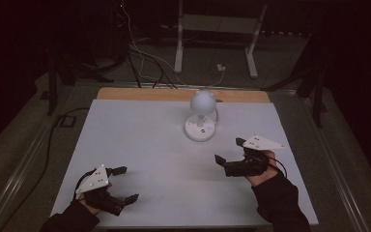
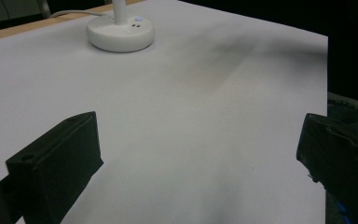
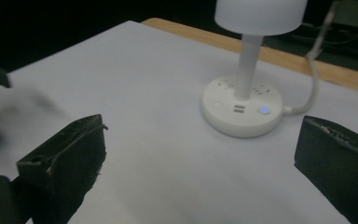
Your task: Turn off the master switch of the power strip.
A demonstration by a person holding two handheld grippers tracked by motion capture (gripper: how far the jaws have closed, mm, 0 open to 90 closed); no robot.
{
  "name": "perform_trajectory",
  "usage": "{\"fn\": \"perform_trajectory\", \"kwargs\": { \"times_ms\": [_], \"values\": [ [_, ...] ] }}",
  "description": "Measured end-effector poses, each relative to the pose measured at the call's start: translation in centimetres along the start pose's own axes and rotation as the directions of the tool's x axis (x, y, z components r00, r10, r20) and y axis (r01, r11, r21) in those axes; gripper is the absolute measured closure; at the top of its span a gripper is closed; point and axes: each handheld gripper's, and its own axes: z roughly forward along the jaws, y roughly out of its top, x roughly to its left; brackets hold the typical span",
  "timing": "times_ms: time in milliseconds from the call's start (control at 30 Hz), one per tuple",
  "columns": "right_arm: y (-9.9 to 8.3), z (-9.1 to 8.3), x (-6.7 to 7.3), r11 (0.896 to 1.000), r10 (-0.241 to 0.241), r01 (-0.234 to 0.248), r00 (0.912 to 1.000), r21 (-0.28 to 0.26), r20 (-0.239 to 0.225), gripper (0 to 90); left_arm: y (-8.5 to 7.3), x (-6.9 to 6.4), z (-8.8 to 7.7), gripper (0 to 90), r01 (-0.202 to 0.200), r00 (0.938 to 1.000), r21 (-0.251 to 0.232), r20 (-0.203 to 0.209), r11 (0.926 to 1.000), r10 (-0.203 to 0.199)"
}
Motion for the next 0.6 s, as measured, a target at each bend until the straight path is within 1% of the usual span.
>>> {"fn": "perform_trajectory", "kwargs": {
  "times_ms": [33,67,133,200,233,267,300,333,400,467,533,567,600],
  "values": [
    [0.1,0.1,0.0,1.0,-0.005,0.005,1.0,-0.001,0.004,1.7,0.0,0.0,0.0,0.3,-0.001,1.0,0.0,0.0,1.0,0.001],
    [0.3,0.2,0.0,1.0,0.001,-0.001,1.0,-0.004,-0.003,1.7,0.0,0.0,0.0,0.3,-0.002,1.0,0.001,-0.001,1.0,0.002],
    [0.6,0.3,-0.1,1.0,-0.005,0.005,0.9998,-0.016,0.017,1.7,0.0,0.0,0.0,0.3,0.0,1.0,-0.002,0.001,1.0,0.0],
    [1.0,0.5,-0.2,1.0,0.007,-0.007,0.9999,-0.023,0.015,1.7,0.0,0.0,0.0,0.4,-0.002,1.0,-0.002,-0.002,1.0,0.002],
    [1.2,0.5,-0.2,0.999,-0.001,0.002,0.9995,-0.037,0.032,1.7,0.0,0.0,0.0,0.3,-0.001,1.0,-0.002,-0.002,1.0,0.001],
    [1.4,0.6,-0.3,0.999,-0.004,0.006,0.9993,-0.039,0.037,1.7,0.0,0.0,0.0,0.3,-0.001,1.0,-0.002,-0.002,1.0,0.001],
    [1.6,0.7,-0.5,0.999,-0.001,0.003,0.9991,-0.039,0.042,1.7,0.0,0.0,0.0,0.4,-0.004,1.0,-0.002,-0.004,1.0,0.004],
    [1.8,0.8,-0.6,0.999,-0.002,0.005,0.9982,-0.049,0.061,1.7,0.0,0.0,0.0,0.3,-0.006,1.0,0.0,-0.004,1.0,0.006],
    [2.2,0.9,-0.9,0.998,0.009,-0.005,0.9982,-0.062,0.06,1.7,0.0,-0.1,0.0,0.3,-0.008,1.0,-0.001,-0.001,1.0,0.008],
    [2.5,1.0,-1.3,0.997,0.007,-0.001,0.9968,-0.074,0.08,1.7,0.0,-0.1,0.0,0.3,-0.008,1.0,0.003,0.0,1.0,0.008],
    [2.8,1.3,-1.7,0.997,0.019,-0.012,0.9963,-0.076,0.084,1.7,0.0,-0.1,0.1,0.4,-0.014,0.9999,0.007,-0.001,0.9999,0.014],
    [2.8,1.4,-1.8,0.997,0.013,-0.006,0.9953,-0.079,0.096,1.7,0.0,-0.1,0.1,0.4,-0.015,0.9999,0.007,0.0,0.9999,0.015],
    [2.9,1.6,-2.0,0.997,0.012,-0.006,0.9957,-0.074,0.092,1.7,0.0,-0.1,0.1,0.3,-0.013,0.9999,0.002,0.003,0.9999,0.013]
  ]
}}
